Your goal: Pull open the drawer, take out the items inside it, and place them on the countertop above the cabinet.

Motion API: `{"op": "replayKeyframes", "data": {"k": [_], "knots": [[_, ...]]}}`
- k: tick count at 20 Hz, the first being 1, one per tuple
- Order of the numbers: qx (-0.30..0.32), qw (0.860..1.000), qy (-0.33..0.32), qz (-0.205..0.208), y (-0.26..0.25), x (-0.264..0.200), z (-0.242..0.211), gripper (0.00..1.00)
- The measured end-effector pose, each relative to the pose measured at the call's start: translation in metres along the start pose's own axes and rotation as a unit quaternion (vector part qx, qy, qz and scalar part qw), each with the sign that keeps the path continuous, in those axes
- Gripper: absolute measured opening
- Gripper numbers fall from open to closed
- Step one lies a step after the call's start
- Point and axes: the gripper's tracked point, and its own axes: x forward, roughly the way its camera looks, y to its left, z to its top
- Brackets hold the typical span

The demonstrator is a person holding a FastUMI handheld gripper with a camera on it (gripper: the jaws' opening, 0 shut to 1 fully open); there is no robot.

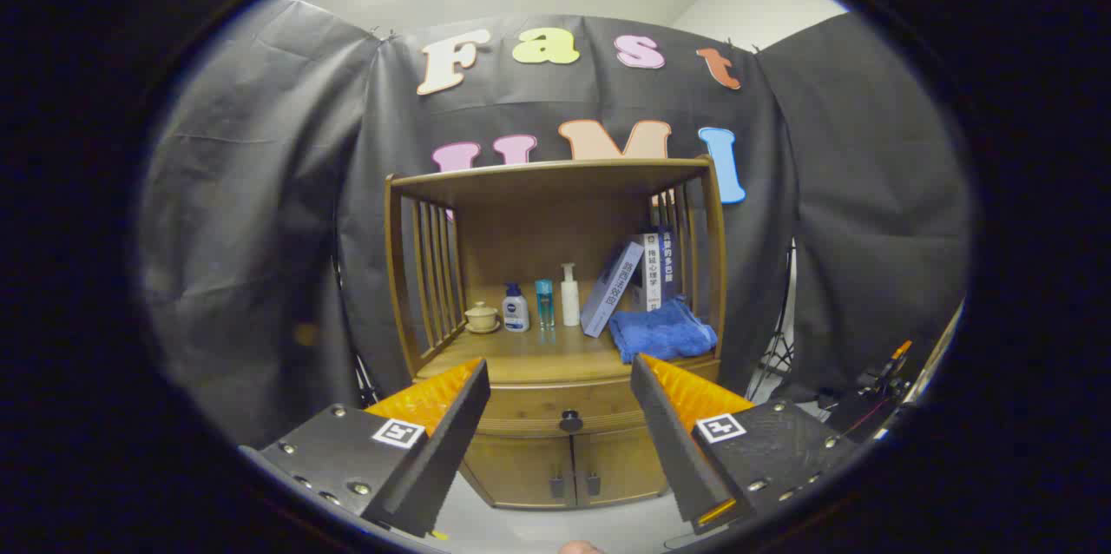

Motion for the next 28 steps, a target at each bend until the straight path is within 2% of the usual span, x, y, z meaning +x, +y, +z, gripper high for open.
{"op": "replayKeyframes", "data": {"k": [16,22,28], "knots": [[-0.011,1.000,0.006,-0.014,-0.005,0.017,-0.022,0.98],[-0.011,1.000,0.009,-0.021,-0.016,0.056,-0.052,0.98],[-0.026,0.999,0.038,-0.010,-0.018,0.121,-0.115,0.98]]}}
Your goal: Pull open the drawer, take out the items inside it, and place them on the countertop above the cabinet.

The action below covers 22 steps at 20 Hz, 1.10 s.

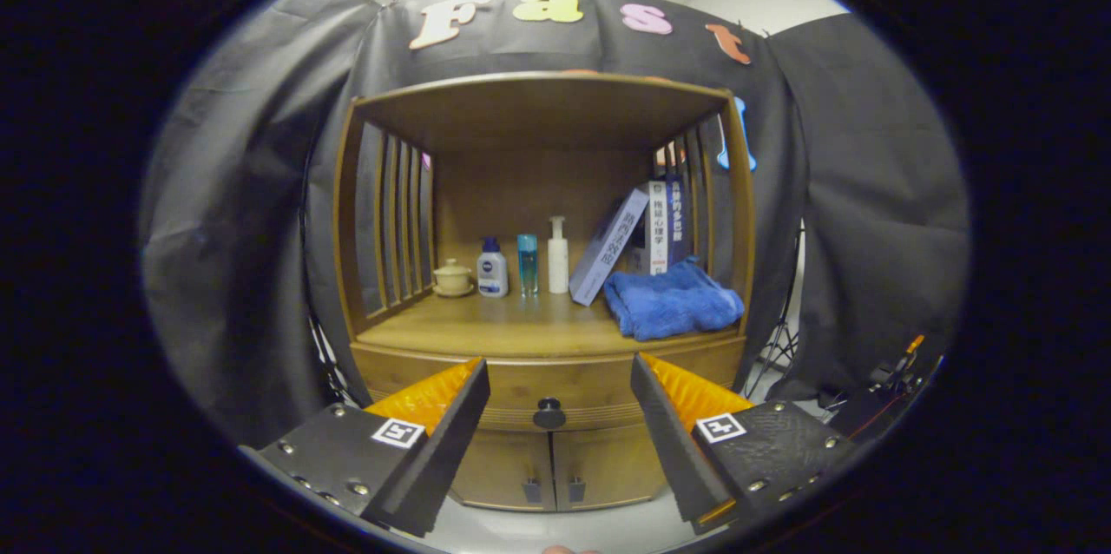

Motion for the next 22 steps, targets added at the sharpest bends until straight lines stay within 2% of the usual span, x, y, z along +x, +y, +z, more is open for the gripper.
{"op": "replayKeyframes", "data": {"k": [4,7,9,10,12,14,15,20,22], "knots": [[0.018,1.000,0.001,0.002,0.006,0.051,-0.039,0.98],[0.003,1.000,0.010,-0.021,0.000,0.079,-0.083,0.98],[-0.024,1.000,0.015,-0.006,0.004,0.092,-0.107,0.98],[-0.027,0.999,0.022,0.010,0.010,0.100,-0.117,0.98],[-0.019,0.999,0.028,0.011,0.012,0.111,-0.130,0.98],[0.004,0.999,0.034,0.011,0.009,0.125,-0.134,0.84],[0.020,0.999,0.030,0.029,0.017,0.131,-0.129,0.77],[-0.031,1.000,0.003,0.001,0.016,0.136,-0.128,0.43],[-0.041,0.999,-0.003,0.008,0.017,0.133,-0.133,0.43]]}}
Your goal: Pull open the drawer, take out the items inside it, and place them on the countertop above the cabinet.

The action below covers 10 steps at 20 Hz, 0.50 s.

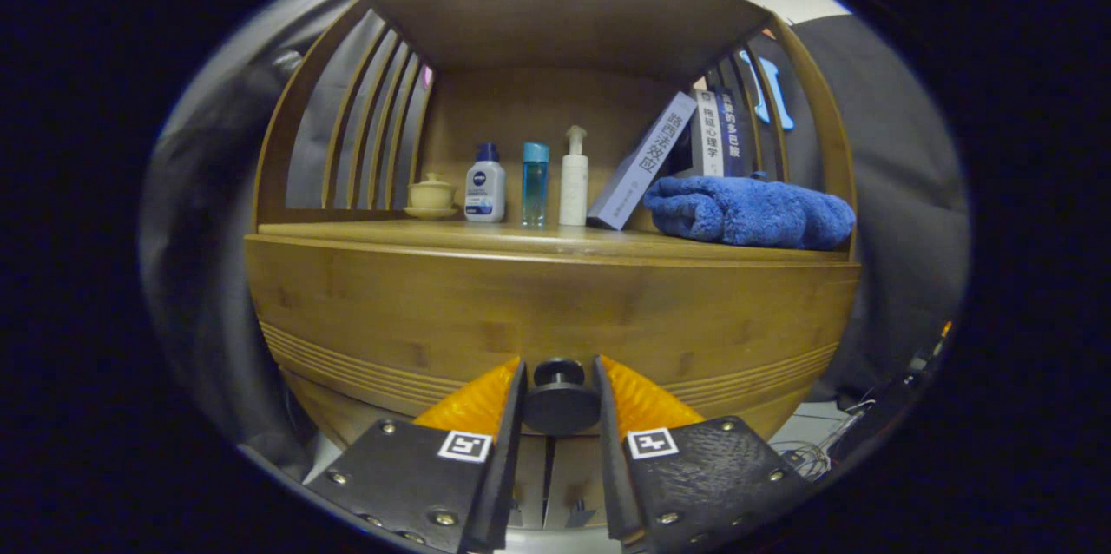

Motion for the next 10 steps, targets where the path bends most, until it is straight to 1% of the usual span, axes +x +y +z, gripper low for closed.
{"op": "replayKeyframes", "data": {"k": [1,2,3,4,5,6,8,10], "knots": [[0.005,1.000,-0.004,0.002,0.000,0.001,0.006,0.45],[0.006,1.000,0.003,0.005,0.000,0.008,0.002,0.46],[0.018,1.000,0.021,0.005,0.000,0.006,-0.002,0.45],[0.024,0.999,0.031,0.003,-0.001,0.005,-0.005,0.35],[0.029,0.999,0.036,0.001,-0.002,0.000,-0.004,0.35],[0.023,0.999,0.032,0.003,-0.003,-0.009,-0.001,0.27],[0.011,0.999,0.035,0.006,-0.005,-0.029,-0.005,0.26],[0.029,0.999,0.038,0.004,-0.009,-0.049,-0.006,0.26]]}}
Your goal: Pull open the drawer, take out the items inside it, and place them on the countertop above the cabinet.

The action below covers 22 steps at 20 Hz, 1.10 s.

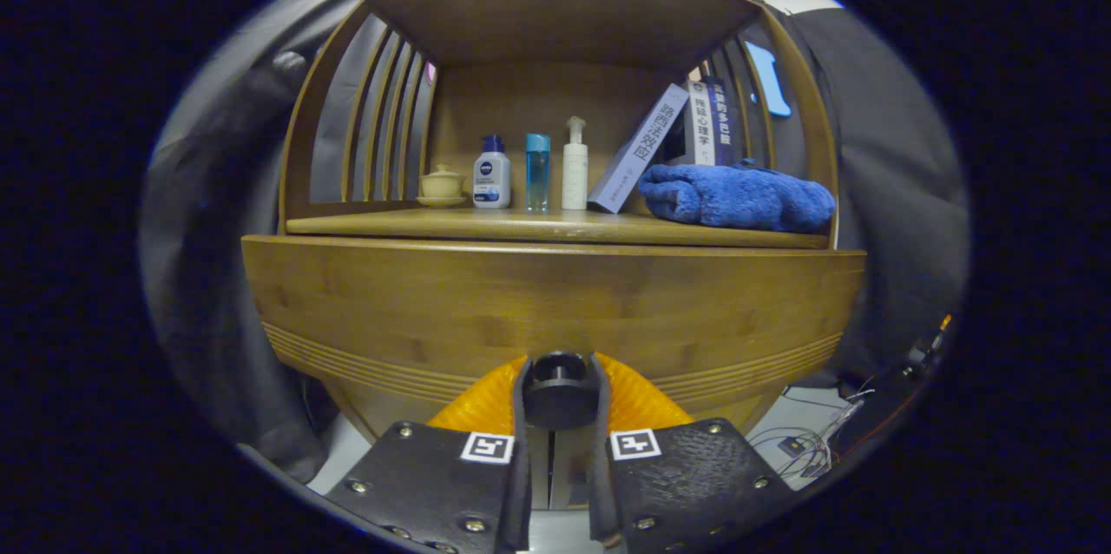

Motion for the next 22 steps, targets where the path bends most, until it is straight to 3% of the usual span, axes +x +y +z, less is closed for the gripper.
{"op": "replayKeyframes", "data": {"k": [6,12,19,21,22], "knots": [[0.005,1.000,0.007,-0.006,-0.004,-0.061,-0.010,0.26],[-0.003,0.999,0.026,0.022,0.006,-0.112,-0.026,0.26],[0.036,0.999,0.001,-0.006,-0.009,-0.160,-0.017,0.27],[0.018,1.000,-0.017,0.008,-0.009,-0.164,-0.012,0.04],[-0.003,1.000,-0.007,0.004,-0.012,-0.169,-0.016,0.04]]}}
